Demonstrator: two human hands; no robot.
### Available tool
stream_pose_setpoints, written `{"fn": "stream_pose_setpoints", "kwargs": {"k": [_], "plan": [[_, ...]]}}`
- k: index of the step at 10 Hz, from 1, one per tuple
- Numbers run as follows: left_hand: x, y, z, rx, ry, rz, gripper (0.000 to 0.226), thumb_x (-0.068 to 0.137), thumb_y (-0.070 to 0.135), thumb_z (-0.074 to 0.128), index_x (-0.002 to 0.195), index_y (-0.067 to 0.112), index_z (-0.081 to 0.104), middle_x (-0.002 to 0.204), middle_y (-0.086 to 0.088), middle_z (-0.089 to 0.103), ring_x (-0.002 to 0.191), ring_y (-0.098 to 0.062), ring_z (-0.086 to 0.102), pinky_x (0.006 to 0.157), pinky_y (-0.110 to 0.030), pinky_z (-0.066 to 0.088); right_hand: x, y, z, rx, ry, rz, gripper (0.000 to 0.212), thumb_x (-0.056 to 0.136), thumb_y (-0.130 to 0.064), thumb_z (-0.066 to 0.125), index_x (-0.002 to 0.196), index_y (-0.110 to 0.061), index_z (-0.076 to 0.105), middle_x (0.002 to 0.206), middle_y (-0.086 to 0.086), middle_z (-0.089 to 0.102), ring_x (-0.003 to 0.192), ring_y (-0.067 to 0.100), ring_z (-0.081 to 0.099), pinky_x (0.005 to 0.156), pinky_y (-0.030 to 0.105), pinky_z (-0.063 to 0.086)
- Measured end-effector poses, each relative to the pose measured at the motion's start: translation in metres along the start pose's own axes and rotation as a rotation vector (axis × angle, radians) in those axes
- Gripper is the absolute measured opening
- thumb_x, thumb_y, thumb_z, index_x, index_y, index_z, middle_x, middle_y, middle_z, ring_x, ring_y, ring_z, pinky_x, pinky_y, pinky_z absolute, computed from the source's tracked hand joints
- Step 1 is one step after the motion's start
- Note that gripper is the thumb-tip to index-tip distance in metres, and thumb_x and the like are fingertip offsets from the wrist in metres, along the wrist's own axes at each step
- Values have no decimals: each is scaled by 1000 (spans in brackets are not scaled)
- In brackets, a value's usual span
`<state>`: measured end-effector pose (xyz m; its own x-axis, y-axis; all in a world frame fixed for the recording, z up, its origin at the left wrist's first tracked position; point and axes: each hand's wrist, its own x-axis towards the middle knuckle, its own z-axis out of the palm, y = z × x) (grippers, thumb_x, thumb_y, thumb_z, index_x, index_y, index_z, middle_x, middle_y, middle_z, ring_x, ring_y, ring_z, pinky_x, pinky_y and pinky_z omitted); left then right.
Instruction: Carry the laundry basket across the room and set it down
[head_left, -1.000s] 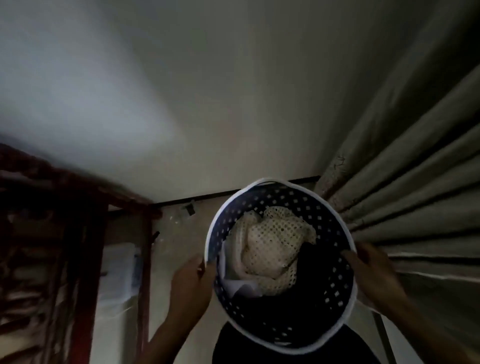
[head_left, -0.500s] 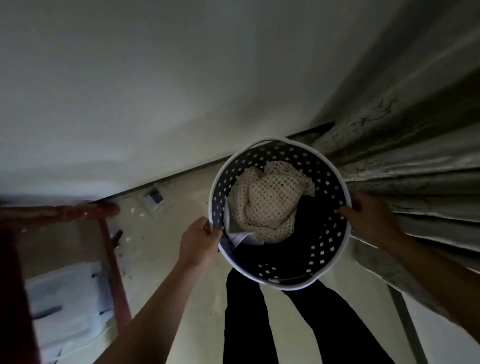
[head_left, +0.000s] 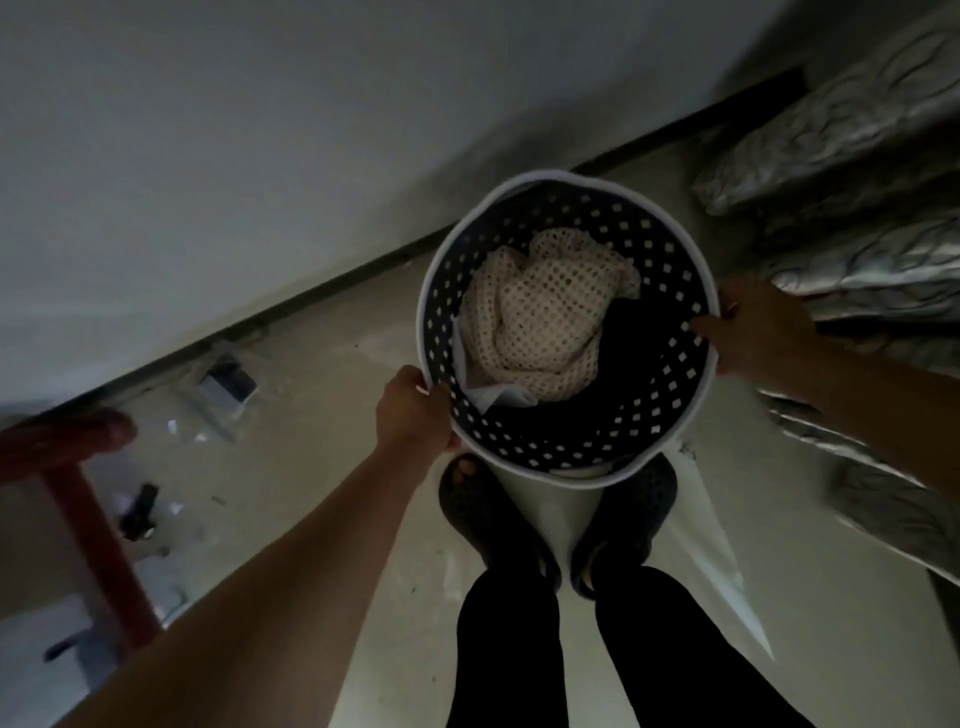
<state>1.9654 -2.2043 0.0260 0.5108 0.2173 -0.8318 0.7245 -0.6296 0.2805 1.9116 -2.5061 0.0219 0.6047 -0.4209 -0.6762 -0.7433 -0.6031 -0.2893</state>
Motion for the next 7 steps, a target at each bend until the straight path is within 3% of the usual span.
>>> {"fn": "stream_pose_setpoints", "kwargs": {"k": [1, 2, 3, 4, 5, 6, 7], "plan": [[24, 0, 16, -67, -22, -8, 10, 94, 17, 49, 95, 7, 48, 105, -22, 64, 84, -41, 70, 69, -53, 61, 21, 8, 18, 44, 4, 30, 30, 88, -23, 64, 98, 6, 63, 96, 30, 68, 88, 45, 67, 82, 54, 54], [38, -2, 25, -111, -38, -12, 14, 94, 17, 50, 82, 13, 44, 109, -24, 63, 89, -42, 69, 70, -54, 61, 34, 16, 32, 16, -5, 39, 23, 90, -21, 60, 88, 2, 59, 84, 25, 65, 78, 39, 65, 79, 49, 55], [45, -5, 31, -137, -57, -46, 17, 93, 15, 52, 79, 16, 43, 111, -25, 63, 91, -43, 69, 66, -50, 61, 42, 30, 40, 143, 4, 95, 24, 87, -19, 66, 95, 3, 59, 97, 31, 67, 85, 44, 67, 77, 57, 56], [42, -5, 30, -169, -100, -92, 11, 92, 13, 56, 99, 12, 47, 112, -24, 64, 91, -41, 68, 64, -42, 59, 44, 37, 42, 243, -48, 160, 13, 86, -10, 66, 79, -11, 55, 101, 32, 66, 86, 45, 67, 78, 59, 56], [25, -2, 24, -118, -137, -134, 24, 91, 18, 59, 109, 12, 45, 105, -21, 62, 75, -33, 66, 65, -40, 57, 28, 31, 31, 459, -150, 257, 17, 86, -2, 66, 97, -8, 55, 95, 27, 62, 67, 33, 61, 68, 47, 55], [-6, 11, 11, -85, -134, -123, 17, 92, 19, 57, 104, 8, 52, 89, -17, 63, 59, -26, 61, 51, -30, 55, 5, 26, 11, 519, -213, 281, 25, 87, -7, 67, 107, -10, 52, 80, 16, 61, 61, 27, 57, 59, 34, 48], [-55, 23, -11, -107, -169, -88, 7, 92, 15, 54, 88, 9, 56, 72, -11, 61, 53, -22, 58, 40, -21, 47, -36, 6, -25, 571, -238, 258, 7, 89, -9, 65, 90, -10, 58, 77, 12, 62, 60, 24, 59, 56, 29, 46]]}}
